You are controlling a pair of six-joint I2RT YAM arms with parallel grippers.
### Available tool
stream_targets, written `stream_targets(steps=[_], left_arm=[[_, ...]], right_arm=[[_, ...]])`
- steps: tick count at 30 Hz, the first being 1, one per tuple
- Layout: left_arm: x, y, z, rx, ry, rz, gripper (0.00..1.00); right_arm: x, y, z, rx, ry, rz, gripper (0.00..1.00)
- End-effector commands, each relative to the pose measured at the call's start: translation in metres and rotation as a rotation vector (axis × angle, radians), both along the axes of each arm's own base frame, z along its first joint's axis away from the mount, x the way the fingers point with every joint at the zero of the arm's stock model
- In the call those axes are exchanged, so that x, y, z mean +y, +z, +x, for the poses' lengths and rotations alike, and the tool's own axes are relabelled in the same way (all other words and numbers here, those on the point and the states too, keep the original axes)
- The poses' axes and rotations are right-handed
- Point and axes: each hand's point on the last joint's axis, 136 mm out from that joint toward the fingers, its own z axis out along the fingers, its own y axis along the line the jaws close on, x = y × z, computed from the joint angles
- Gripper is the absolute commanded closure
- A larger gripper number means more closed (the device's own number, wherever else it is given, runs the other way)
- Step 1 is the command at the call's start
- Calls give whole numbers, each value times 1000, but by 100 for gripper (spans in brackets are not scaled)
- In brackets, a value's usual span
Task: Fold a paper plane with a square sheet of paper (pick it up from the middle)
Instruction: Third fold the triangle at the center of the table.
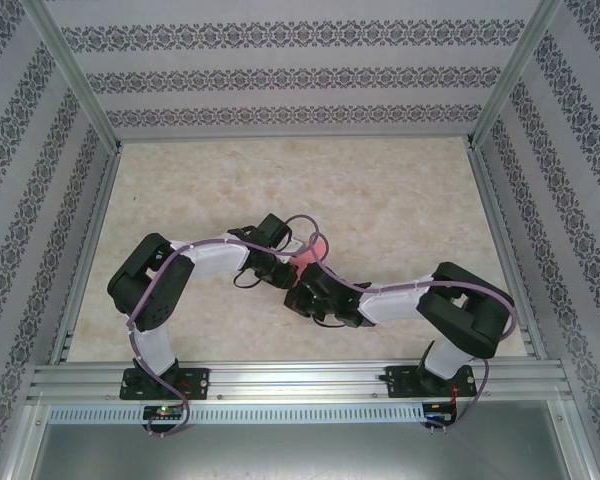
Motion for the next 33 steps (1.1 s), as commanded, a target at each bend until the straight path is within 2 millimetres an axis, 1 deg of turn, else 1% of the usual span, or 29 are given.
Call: stream_targets(steps=[1,3,6,9,12,14,16,18,19,20,21,24,25,28,31,33], left_arm=[[21,-31,-15,66,-9,114,96],[21,-31,-15,65,-9,115,96],[21,-31,-15,65,-9,114,96],[21,-31,-15,67,-9,116,96],[21,-31,-15,67,-9,117,96],[21,-31,-14,66,-10,118,96],[22,-31,-15,67,-10,117,96],[21,-31,-15,68,-12,117,96],[21,-32,-15,68,-11,117,96],[22,-32,-16,71,-12,118,96],[22,-32,-16,69,-12,119,96],[21,-32,-15,67,-13,118,96],[22,-32,-16,70,-14,121,96],[22,-32,-15,69,-13,123,96],[22,-33,-15,69,-12,125,96],[22,-33,-16,72,-12,124,96]], right_arm=[[-11,19,13,-84,-40,23,92],[-21,18,20,-86,-64,18,92],[-31,13,28,-72,-76,16,92],[-26,14,35,-67,-63,53,92],[-20,10,37,-53,-50,57,92],[-19,2,37,-41,-47,45,92],[-24,-16,34,-8,-60,6,92],[-29,-29,30,18,-69,-11,92],[-30,-34,28,31,-72,-14,92],[-30,-34,28,34,-75,-6,93],[-28,-32,29,28,-77,6,93],[-25,-16,34,-1,-75,27,92],[-26,-9,37,-16,-78,26,93],[-35,4,45,-44,-82,2,92],[-44,9,50,-55,-83,-12,92],[-46,10,53,-57,-84,-6,91]])
